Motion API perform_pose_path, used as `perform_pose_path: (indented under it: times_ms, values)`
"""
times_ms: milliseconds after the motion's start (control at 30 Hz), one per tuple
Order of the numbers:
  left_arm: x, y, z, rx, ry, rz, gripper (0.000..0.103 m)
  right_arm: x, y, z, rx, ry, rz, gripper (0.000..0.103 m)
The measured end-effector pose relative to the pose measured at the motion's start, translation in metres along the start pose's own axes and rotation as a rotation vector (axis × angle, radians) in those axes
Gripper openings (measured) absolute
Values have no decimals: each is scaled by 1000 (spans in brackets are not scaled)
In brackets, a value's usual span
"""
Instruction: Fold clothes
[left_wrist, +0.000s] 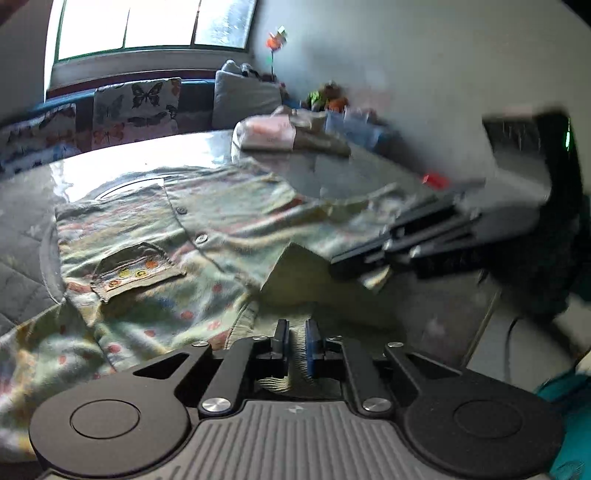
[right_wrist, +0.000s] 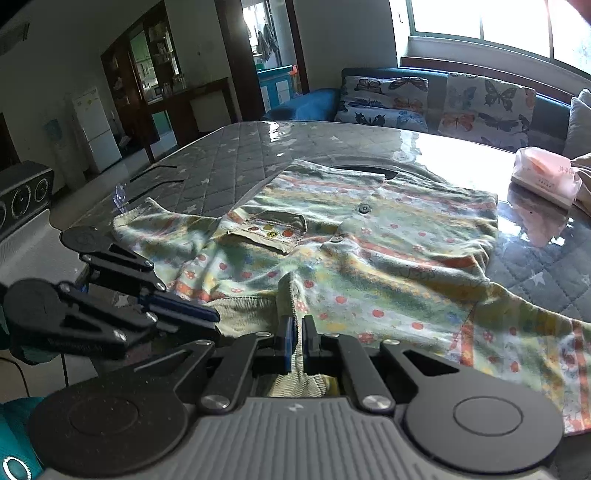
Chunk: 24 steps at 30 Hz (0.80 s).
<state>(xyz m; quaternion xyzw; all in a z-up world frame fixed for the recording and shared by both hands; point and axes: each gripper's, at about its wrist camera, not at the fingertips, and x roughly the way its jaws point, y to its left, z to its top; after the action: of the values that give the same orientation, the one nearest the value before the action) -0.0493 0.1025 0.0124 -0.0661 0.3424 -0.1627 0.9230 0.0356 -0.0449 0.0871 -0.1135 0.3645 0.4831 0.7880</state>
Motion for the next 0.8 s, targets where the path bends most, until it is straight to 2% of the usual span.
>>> perform_pose_path:
  times_ms: [67, 233, 467, 667, 800]
  values:
    - [2, 1, -2, -6, 3, -28, 9, -2, -1, 1, 6, -4, 5, 3]
    - [20, -1, -17, 29, 73, -48, 9, -6, 6, 5, -15, -18, 21, 3]
    - [19, -1, -18, 41, 69, -58, 13, 14, 18, 4, -40, 22, 74, 3]
    - [4, -1, -19, 47, 48, -58, 18, 23, 9, 7, 19, -1, 81, 4]
    - [-9, 3, -12, 43, 16, -30, 20, 43, 10, -4, -7, 88, 77, 6]
